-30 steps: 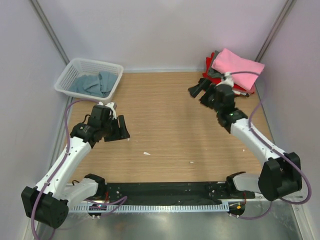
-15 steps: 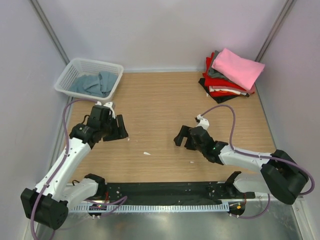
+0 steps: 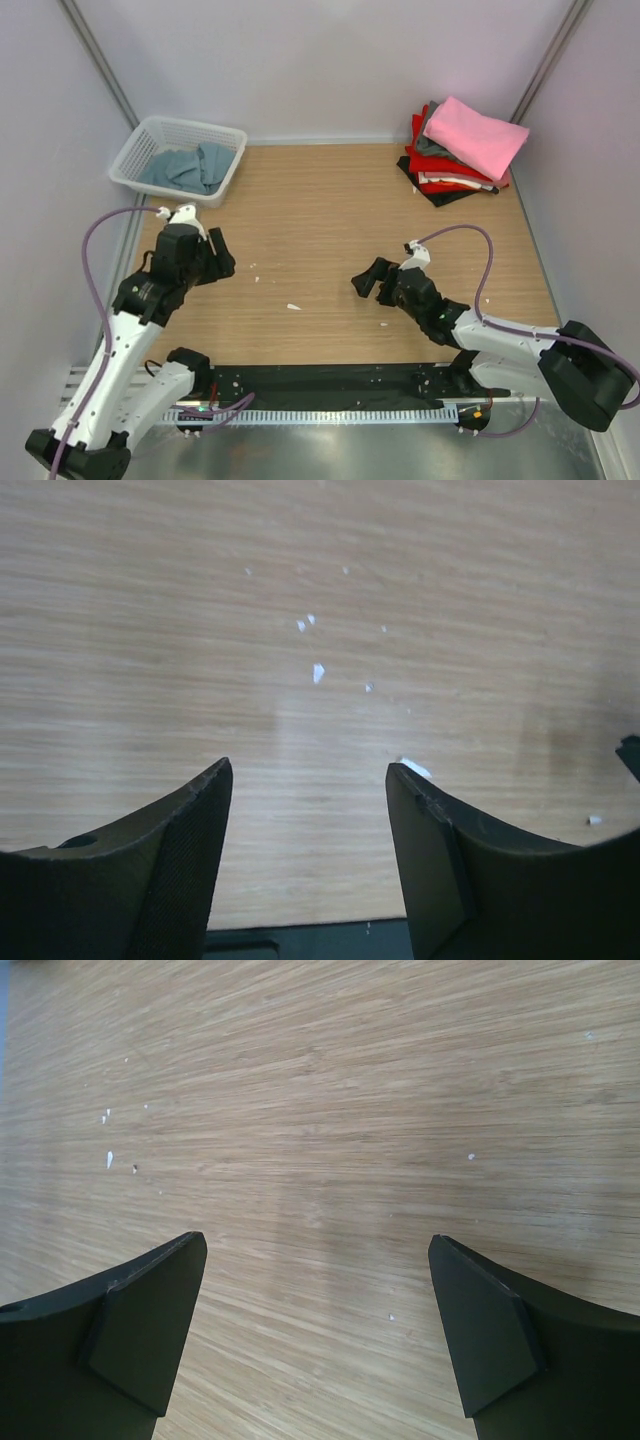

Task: Fold and stack the t-shirts
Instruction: Reset both grippers

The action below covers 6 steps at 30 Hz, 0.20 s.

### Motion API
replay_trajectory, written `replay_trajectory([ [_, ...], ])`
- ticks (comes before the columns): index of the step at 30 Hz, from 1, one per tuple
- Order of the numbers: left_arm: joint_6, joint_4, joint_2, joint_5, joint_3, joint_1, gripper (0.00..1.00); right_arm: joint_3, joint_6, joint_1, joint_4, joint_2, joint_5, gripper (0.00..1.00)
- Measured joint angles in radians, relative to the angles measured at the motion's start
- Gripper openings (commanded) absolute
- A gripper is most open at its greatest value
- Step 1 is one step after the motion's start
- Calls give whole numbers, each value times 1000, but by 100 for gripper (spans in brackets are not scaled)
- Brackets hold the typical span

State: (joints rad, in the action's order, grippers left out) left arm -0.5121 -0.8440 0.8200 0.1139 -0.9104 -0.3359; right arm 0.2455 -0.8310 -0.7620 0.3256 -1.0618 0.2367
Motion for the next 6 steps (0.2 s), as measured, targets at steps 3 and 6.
replay_trajectory([
  [3,-6,1,-103,95,0,-1,73,-1,-8,0,11,2,-10,100],
  [6,2,2,-175,188,-8,-2,89,-5,-11,0,25,2,-26,100],
])
